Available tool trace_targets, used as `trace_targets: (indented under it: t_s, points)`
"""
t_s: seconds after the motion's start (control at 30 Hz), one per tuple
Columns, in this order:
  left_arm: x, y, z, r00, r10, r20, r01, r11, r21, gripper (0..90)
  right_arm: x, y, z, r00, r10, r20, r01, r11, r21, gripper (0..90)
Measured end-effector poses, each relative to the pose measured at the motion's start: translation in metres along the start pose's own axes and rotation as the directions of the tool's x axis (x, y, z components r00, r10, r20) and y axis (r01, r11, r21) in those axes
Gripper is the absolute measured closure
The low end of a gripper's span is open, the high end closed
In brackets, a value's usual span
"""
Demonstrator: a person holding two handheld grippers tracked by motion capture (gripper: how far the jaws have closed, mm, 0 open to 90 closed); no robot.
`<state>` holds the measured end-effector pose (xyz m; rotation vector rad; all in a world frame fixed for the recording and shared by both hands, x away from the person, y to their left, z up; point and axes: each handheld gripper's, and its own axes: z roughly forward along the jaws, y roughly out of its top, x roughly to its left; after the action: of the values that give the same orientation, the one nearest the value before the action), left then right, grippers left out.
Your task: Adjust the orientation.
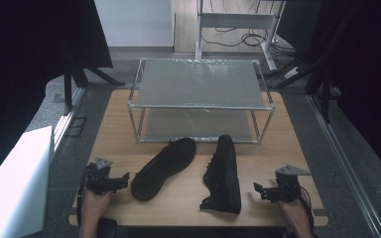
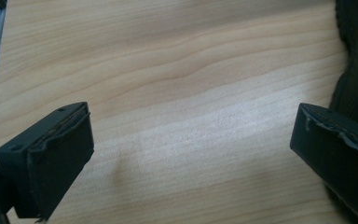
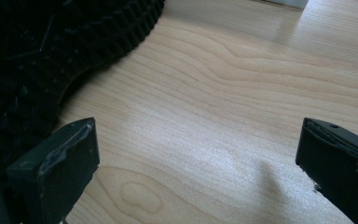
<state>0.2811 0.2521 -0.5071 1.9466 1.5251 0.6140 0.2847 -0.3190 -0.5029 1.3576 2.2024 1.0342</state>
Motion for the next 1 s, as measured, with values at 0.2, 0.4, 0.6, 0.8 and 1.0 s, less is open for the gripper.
trace_targets:
  t_s: [0.2,0.4,0.6,0.8,1.0]
  points:
    - [-0.002,0.001,-0.002,1.0,0.003,0.008,-0.003,0.9997,-0.026,0.0,0.001,0.0,0.001,1.0,-0.008,-0.003,0.008,1.0,-0.001,0.0]
    - [0.0,0.002,-0.002,0.9999,-0.006,0.013,0.006,0.9993,-0.037,0.0,0.003,0.0,0.003,0.9997,-0.022,-0.013,0.022,1.0,0.007,0.0]
    - [-0.001,0.005,-0.002,0.9993,-0.027,0.026,0.028,0.999,-0.034,0.0,0.004,0.0,0.003,0.9996,-0.024,-0.012,0.024,1.0,0.001,0.0]
    - [-0.003,0.009,0.003,0.9975,-0.039,0.059,0.04,0.9992,-0.005,1.8,0.004,0.001,0.003,0.9996,-0.024,-0.016,0.024,1.0,-0.009,0.0]
    - [-0.004,0.009,0.009,0.9977,-0.023,0.064,0.022,0.9996,0.019,0.1,0.004,0.001,0.003,0.9996,-0.02,-0.019,0.02,1.0,-0.012,0.0]
